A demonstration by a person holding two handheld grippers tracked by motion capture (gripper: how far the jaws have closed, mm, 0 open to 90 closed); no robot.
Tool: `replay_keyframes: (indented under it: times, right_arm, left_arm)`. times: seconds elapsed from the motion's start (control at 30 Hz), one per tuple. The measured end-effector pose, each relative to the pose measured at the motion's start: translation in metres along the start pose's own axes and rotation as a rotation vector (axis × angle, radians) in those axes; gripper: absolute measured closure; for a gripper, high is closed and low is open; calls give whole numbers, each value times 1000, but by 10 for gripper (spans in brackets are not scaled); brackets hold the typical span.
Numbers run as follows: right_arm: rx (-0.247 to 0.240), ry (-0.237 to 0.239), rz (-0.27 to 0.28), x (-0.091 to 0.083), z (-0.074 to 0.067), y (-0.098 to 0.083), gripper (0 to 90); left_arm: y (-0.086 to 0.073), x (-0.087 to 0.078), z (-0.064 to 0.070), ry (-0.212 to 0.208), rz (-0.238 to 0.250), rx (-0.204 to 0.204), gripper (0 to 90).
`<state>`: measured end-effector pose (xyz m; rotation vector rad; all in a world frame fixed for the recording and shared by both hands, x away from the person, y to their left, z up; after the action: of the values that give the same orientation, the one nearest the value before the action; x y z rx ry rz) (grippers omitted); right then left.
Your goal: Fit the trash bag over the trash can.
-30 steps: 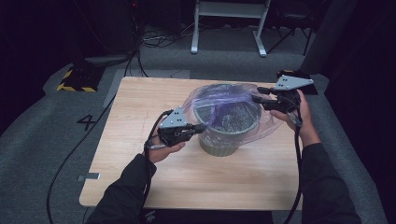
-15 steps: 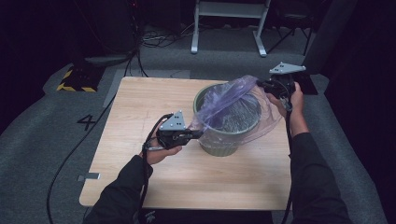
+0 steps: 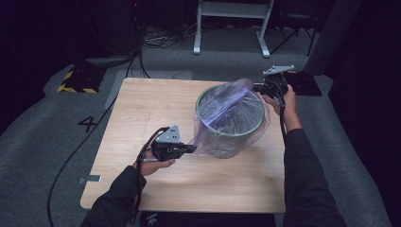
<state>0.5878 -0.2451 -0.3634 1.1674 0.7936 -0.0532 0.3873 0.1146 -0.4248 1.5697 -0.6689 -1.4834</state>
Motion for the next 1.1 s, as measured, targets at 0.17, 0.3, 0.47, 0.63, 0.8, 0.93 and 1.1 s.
replay_keyframes:
  times: [0.17, 0.3, 0.47, 0.63, 0.8, 0.93, 1.1]
  right_arm:
    - [25, 22, 22, 1, 1, -7, 900]
    - [22, 12, 50, -8, 2, -6, 900]
    - [19, -8, 74, -17, 4, -3, 900]
    - [7, -12, 66, -19, 1, -4, 900]
    - [5, -10, 69, -20, 0, -3, 892]
    - [-3, 0, 71, -21, -1, -2, 889]
    - [-14, 23, 72, -19, -4, -3, 889]
  left_arm:
    - [1, -3, 5, 68, 0, 29, 702]
    - [11, -18, 6, 99, 81, -1, 307]
    - [22, -46, 10, 85, 195, -8, 157]
    - [43, -51, 3, 138, 231, -7, 154]
    - [62, -30, -13, 200, 129, 19, 312]
    - [64, -23, -27, 200, 136, 29, 605]
    - [63, -27, -38, 201, 201, 20, 895]
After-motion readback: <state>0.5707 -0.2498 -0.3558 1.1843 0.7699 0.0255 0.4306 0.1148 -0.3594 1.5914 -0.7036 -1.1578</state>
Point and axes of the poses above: each handheld gripper's, and its own axes: x roughly forward along the jaws, y roughly out of its top, z roughly to its right, the point moved 2 cm from there along x, roughly forward along the jaws, and after that the axes turned 7 degrees about -y, right-handed, at the moved point
